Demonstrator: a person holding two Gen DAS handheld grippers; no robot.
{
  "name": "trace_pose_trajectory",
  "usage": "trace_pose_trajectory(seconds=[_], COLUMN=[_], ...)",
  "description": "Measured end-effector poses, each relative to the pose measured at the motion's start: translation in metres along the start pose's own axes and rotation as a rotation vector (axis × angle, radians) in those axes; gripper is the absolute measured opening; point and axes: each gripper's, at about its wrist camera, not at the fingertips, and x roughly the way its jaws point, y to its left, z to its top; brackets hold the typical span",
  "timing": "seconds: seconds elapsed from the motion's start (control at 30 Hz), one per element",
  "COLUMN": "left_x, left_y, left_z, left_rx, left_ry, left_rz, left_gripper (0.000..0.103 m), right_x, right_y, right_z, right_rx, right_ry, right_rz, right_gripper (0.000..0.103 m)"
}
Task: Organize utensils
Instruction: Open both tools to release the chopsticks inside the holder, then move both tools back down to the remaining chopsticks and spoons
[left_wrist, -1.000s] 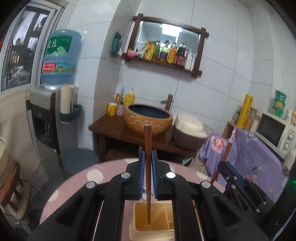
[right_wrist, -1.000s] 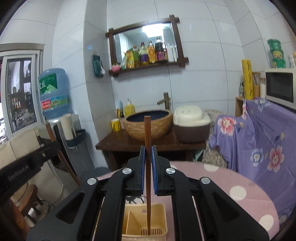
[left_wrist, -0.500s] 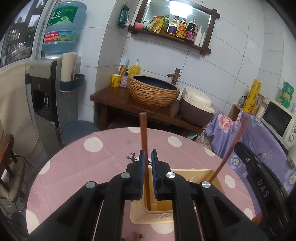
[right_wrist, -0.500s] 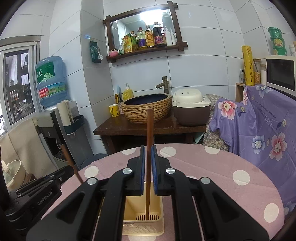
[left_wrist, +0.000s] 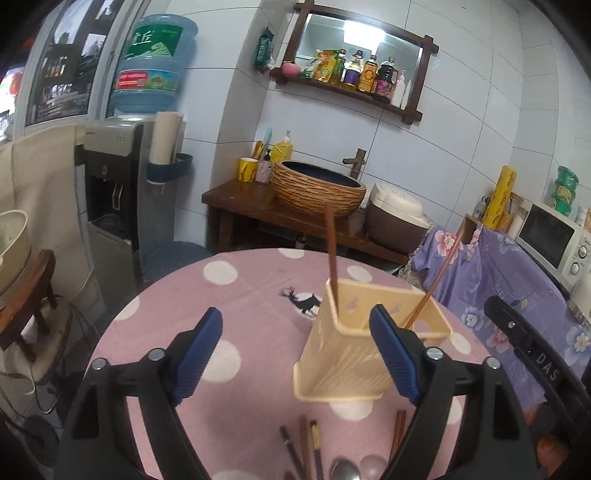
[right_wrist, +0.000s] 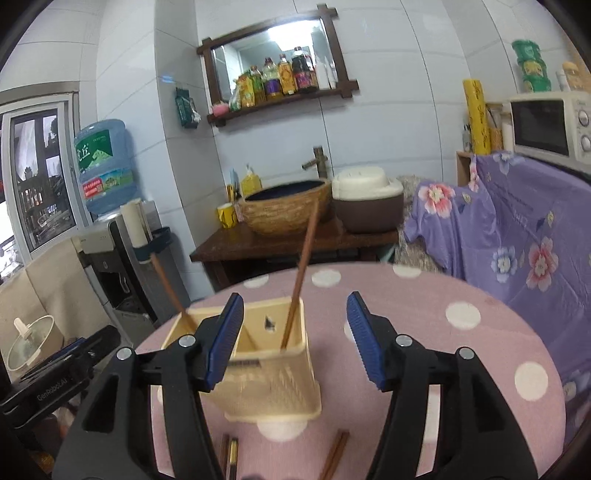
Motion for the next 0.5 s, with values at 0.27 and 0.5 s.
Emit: trace_pose_trajectory(seconds=[0.27, 0.5], left_x=[-0.014, -0.014], left_y=[0.025, 0.050], left_z=[-0.064, -0.113], left_rx=[0.060, -0.017], left_ry=[0.111, 0.213], left_rz=[0.089, 0.108], left_gripper=[0.091, 0.077], right_x=[-0.020, -0.010], right_y=[-0.004, -0.022], right_z=[-0.075, -0.139], right_rx=[-0.080, -0.037], right_ry=[0.179, 0.358], right_rz=[-0.066, -0.088], right_gripper=[0.059, 0.058])
